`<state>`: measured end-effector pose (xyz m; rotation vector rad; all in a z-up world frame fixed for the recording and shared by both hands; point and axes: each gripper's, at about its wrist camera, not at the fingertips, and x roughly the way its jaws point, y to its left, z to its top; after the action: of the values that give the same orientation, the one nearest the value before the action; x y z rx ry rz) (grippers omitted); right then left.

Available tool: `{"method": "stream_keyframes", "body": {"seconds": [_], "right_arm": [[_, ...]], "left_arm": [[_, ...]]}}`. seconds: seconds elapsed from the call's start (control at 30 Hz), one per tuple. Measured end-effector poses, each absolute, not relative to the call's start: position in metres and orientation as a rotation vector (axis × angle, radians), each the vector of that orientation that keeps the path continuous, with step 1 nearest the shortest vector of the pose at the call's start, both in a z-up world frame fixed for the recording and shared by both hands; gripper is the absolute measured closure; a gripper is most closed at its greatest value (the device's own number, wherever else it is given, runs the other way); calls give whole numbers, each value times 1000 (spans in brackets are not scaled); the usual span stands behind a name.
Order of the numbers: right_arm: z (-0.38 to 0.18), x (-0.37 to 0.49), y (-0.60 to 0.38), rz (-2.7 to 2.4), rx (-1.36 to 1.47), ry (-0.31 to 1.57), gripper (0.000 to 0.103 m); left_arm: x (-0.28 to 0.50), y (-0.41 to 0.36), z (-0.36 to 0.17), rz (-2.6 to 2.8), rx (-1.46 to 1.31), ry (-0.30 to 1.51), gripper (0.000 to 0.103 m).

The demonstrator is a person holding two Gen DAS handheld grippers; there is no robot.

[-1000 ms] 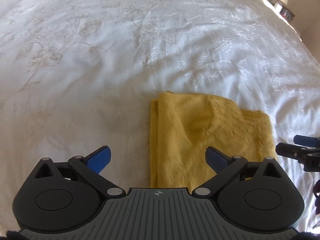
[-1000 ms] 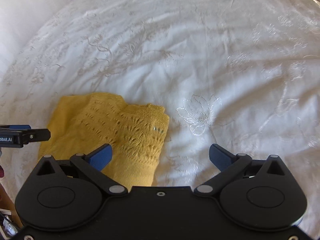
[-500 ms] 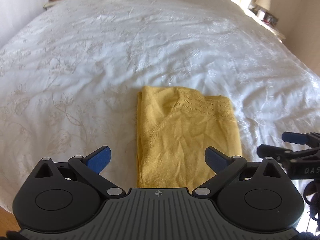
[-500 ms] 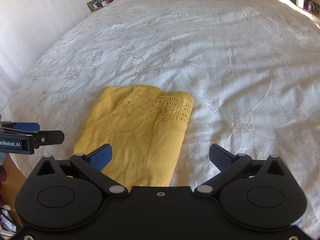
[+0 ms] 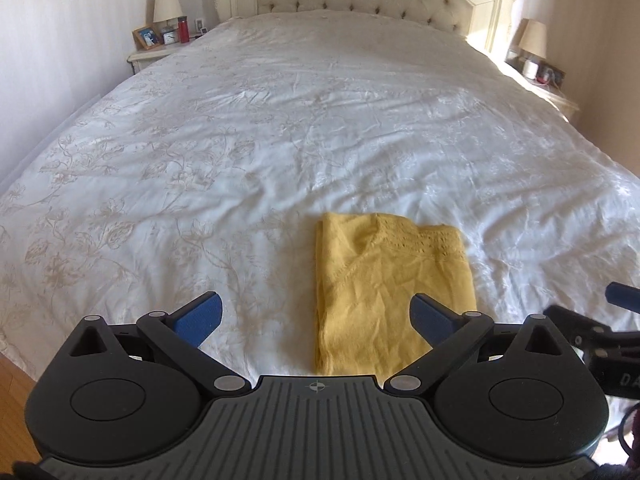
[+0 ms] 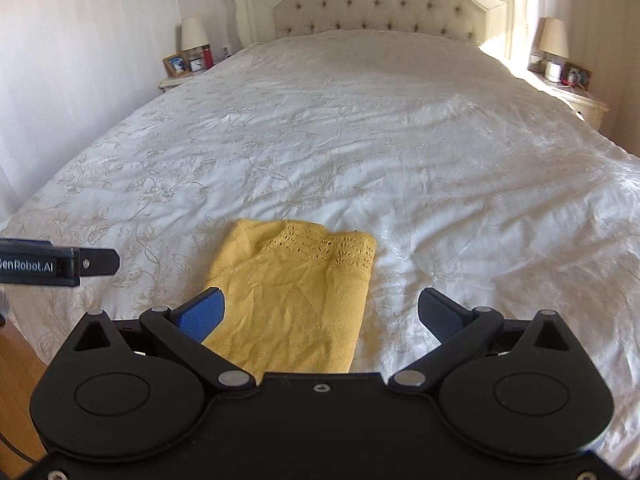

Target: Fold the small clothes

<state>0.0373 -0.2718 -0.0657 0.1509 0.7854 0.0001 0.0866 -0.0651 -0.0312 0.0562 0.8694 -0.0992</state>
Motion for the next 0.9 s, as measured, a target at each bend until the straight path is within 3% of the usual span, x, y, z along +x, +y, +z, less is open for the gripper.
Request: {"method": "stream_keyframes", "body": {"seconds": [0.9], "right_arm": [[-57, -28, -248, -61, 252, 885, 1]], "left_arm": [[15, -63, -27, -72, 106, 958, 1]]}}
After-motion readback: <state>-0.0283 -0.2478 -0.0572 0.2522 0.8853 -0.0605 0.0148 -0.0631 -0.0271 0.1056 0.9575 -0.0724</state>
